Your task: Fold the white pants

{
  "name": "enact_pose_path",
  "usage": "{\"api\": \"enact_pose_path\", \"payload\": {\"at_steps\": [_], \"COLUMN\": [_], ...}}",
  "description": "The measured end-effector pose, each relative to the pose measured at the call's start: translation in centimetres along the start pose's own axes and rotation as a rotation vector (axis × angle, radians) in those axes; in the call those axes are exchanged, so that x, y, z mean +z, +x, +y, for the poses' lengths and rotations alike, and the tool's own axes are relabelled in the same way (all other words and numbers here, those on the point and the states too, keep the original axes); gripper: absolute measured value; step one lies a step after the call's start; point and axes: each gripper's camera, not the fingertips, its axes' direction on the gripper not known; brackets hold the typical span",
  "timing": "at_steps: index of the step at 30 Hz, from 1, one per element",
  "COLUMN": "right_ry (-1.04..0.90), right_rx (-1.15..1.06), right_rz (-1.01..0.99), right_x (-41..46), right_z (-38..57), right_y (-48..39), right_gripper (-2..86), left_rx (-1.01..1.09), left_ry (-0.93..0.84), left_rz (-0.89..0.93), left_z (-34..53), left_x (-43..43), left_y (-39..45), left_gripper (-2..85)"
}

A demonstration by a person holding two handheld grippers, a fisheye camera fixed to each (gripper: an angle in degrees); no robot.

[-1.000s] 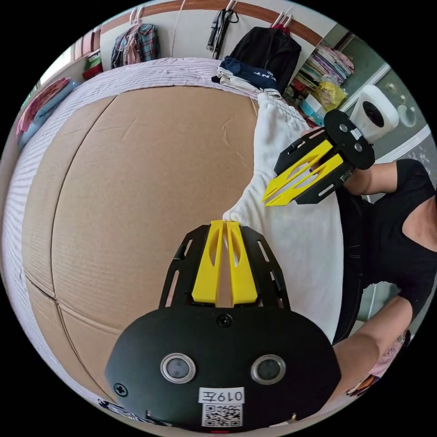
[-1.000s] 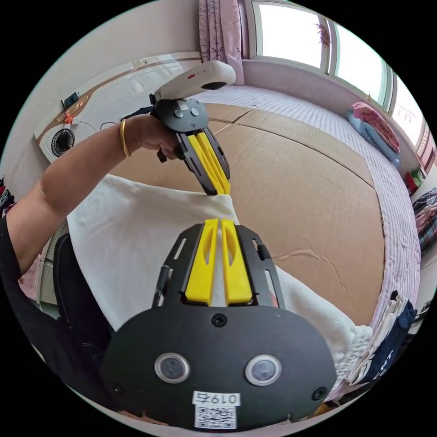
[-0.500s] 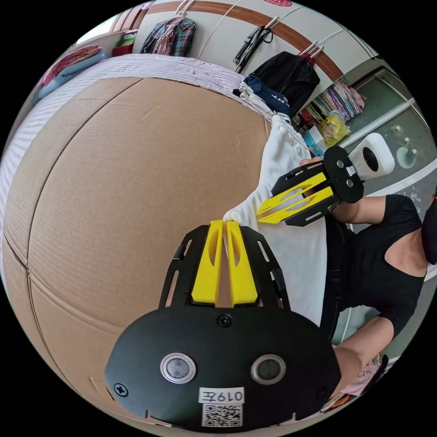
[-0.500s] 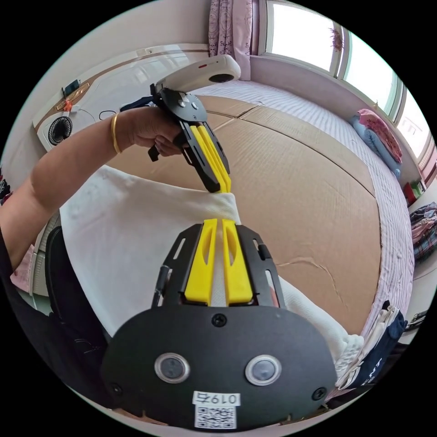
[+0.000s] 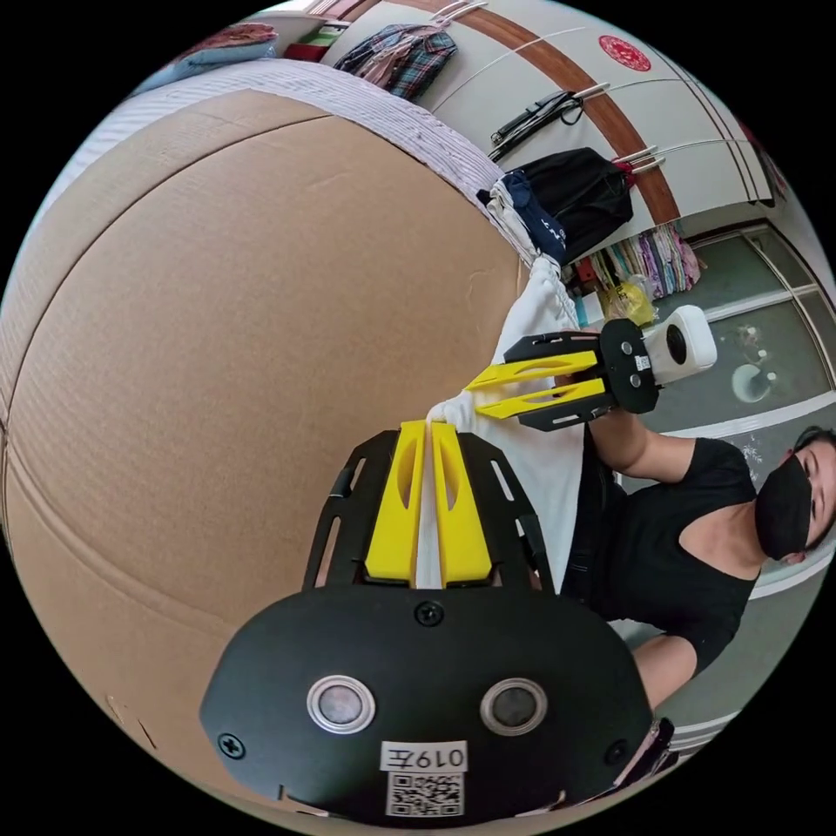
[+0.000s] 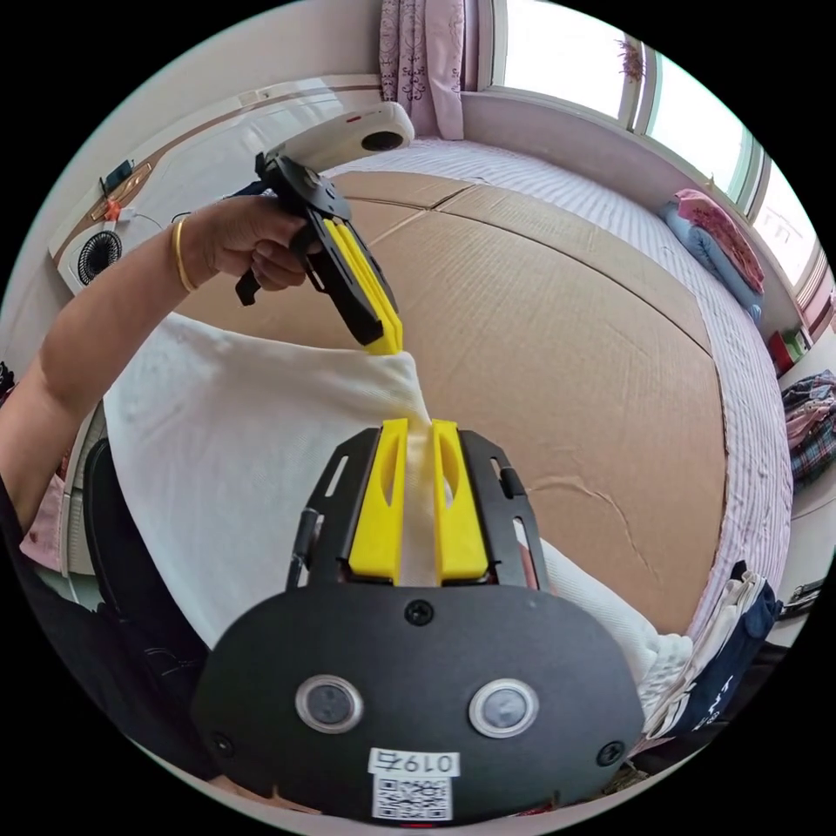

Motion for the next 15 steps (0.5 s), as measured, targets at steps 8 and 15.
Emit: {"api": "enact_pose_path", "payload": {"at_steps": [8,15], "right_ry": [0.028,0.051], "right_rx": [0.033,0.06], "right_rz": [-0.057,-0.105], "right_x": [-1.8,-3.7], "right_z": [-0.1,0.1], "right_y": [2.9,5.9], "right_gripper": [5.0,5.0], "left_rx": [0.004,-0.061], "left_ry": [0.101,0.034], "left_rz": [0.029,0.087], "left_z": [-0.1,-1.2], "left_x": [-1.6,2.7], "left_y": [0.6,0.2], "left_gripper": [1.5,6.3]}}
